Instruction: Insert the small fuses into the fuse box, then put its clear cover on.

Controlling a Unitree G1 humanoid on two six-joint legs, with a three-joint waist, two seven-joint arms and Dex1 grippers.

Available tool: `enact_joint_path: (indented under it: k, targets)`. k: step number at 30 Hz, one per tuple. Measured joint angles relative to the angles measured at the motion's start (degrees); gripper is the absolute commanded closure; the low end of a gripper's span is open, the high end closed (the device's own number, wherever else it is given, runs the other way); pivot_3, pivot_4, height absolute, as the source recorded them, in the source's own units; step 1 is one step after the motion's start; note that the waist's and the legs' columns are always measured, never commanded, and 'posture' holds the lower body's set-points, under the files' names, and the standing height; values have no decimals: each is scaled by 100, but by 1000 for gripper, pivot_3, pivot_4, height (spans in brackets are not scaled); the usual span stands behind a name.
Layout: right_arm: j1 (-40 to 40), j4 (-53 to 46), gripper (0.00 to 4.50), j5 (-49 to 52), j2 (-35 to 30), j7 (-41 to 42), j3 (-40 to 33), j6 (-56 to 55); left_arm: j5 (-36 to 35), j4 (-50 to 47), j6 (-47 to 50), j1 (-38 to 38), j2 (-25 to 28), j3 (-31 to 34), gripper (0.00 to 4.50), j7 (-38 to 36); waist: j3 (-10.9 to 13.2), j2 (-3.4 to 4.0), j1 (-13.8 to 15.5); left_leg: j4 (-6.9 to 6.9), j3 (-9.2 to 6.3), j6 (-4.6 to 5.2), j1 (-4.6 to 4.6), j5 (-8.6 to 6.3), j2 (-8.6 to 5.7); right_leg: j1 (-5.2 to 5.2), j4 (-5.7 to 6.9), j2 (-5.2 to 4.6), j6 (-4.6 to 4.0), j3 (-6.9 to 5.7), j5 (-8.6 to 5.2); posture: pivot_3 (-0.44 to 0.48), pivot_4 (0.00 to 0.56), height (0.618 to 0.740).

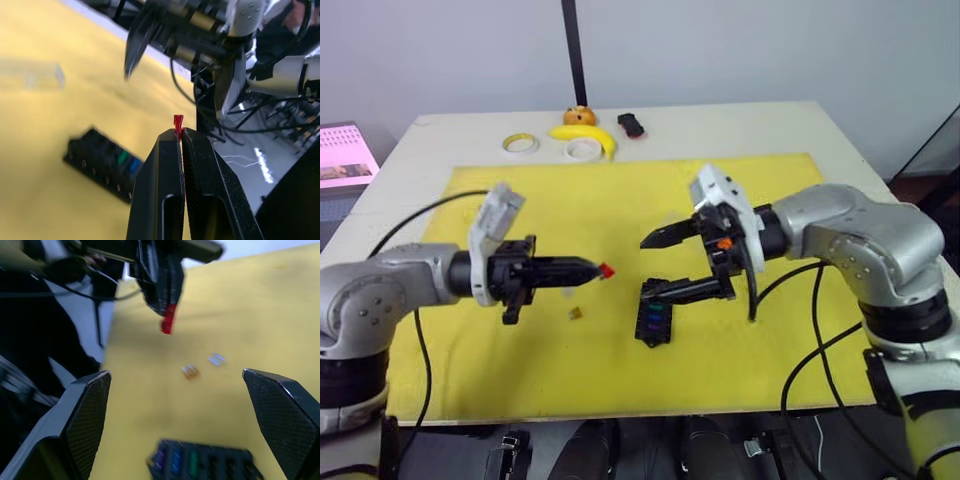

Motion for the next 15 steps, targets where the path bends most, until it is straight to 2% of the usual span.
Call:
enact_joint_path:
  k: [1,3,15]
  targets:
    - [-27,23,913,63,44,-53,-6,79,-1,-18,-26,1,-43,-32,4500,24,0,0,-2,0,1,0,0,0,0,0,0,0,0,0,0,0,150,740]
    - [-77,53,1875,159,95,-164,-35,178,5,-16,-96,-1,-109,-117,4500,53,0,0,-12,0,0,-1,0,1,1,-1,2,3,0,0,0,0,150,740]
    - [-186,145,1875,467,337,-637,-91,562,62,7,-396,-123,-197,-403,4500,131,0,0,-14,0,1,-2,0,2,1,-2,4,4,0,0,0,0,150,740]
